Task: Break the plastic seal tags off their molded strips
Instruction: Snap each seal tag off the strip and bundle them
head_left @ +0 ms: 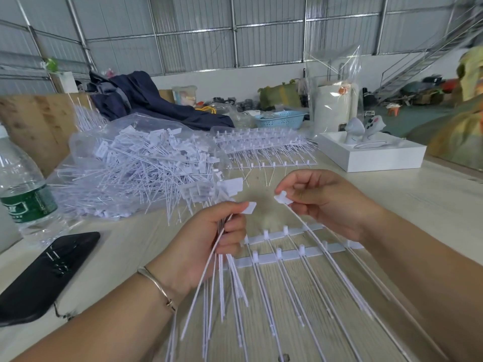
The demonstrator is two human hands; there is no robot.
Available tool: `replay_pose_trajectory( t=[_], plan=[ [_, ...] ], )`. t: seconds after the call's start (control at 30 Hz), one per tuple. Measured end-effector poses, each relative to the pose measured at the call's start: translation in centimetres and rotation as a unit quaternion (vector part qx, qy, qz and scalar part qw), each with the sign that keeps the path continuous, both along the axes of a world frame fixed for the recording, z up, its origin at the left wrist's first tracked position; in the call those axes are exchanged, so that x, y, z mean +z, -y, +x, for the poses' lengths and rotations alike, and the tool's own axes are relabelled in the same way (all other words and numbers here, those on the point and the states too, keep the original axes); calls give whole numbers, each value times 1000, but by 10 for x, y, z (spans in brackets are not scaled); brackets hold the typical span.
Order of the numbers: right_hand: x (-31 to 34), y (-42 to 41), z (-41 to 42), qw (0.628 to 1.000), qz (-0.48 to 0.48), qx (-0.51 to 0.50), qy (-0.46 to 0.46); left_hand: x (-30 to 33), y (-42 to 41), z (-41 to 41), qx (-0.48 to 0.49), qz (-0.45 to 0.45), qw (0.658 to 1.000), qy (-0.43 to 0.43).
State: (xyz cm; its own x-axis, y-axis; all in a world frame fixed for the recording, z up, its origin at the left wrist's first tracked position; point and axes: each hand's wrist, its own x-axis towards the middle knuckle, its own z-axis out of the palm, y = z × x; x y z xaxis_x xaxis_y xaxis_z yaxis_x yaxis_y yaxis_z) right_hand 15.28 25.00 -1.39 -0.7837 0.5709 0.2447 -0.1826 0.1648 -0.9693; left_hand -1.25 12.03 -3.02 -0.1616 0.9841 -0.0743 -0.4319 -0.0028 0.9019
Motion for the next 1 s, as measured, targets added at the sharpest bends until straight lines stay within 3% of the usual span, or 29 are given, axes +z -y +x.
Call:
replay_pose_trajectory(
  t=[0.23, 0.33, 0.43, 0.63, 0.73, 0.83, 0.93, 1.0],
  plan=[
    [-2, 2, -4, 994, -91, 33, -54, -3, 2, 3, 39, -26, 988, -149],
    [-3, 9, -7, 995, -78, 43, -41, -2, 0, -1, 81, -33, 991, -99],
    [-5, 14, -12, 998, -32, -9, -46, -2, -1, -1, 94, -31, 993, -63],
    [-8, 21, -17, 980, 137, -128, -59, -4, 3, 15, 8, -21, 995, -95],
    [-7, 28, -20, 975, 136, -158, -78, 0, 2, 12, -6, -3, 998, -57],
    [-7, 34, -22, 991, 88, -100, 2, 5, 2, 3, 43, 58, 997, 0],
    [-15, 48, -24, 986, 79, 54, 140, 11, 3, -2, 89, 154, 983, 54],
    [-23, 58, -29, 976, 109, 125, 141, 13, 3, 1, 109, 192, 974, 57]
  ],
)
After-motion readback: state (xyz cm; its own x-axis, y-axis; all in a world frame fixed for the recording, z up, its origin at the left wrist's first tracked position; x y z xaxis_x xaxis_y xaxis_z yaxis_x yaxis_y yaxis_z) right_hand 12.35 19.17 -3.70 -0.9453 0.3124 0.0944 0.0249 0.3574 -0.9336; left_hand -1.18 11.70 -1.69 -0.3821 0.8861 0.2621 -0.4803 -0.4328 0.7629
